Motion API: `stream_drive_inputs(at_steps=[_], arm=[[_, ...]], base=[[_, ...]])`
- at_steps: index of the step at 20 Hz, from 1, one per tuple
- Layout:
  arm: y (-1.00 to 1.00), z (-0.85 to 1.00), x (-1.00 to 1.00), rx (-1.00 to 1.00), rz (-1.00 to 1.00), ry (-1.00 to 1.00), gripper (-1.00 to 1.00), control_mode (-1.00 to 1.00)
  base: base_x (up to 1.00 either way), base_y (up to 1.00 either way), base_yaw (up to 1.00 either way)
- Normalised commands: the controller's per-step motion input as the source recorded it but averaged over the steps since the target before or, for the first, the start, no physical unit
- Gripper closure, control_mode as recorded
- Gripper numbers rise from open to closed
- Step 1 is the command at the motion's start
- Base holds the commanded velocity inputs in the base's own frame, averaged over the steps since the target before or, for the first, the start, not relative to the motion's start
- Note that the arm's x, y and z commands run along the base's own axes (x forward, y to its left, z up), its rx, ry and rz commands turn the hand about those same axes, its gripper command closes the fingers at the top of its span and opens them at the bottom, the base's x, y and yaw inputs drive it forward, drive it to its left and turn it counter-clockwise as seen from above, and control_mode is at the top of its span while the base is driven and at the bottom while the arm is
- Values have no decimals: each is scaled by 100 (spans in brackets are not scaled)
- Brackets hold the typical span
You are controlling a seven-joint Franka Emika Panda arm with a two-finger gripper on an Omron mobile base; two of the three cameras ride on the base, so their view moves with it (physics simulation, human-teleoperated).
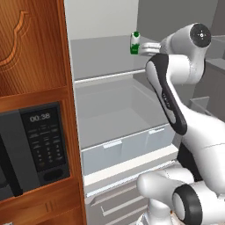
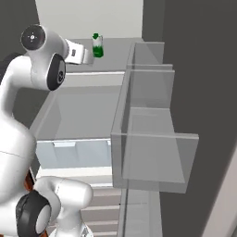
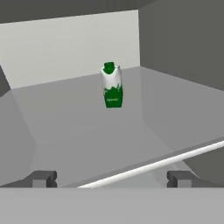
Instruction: Take a sugar cube from the saucer and place it inside the coffee. Then, grab milk from the fridge and place it next to the coffee on the counter to sweeten the coffee.
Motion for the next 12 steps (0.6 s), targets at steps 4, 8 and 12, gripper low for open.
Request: stream_drive_inputs(at_steps=[4, 8, 12], arm=[[-3, 0, 72, 0, 0, 4, -100, -100], [0, -8, 72, 0, 0, 0, -100, -100], [0, 0, 73, 0, 0, 0, -100, -100]], base=[[0, 0, 0], [0, 0, 0], [0, 0, 0]])
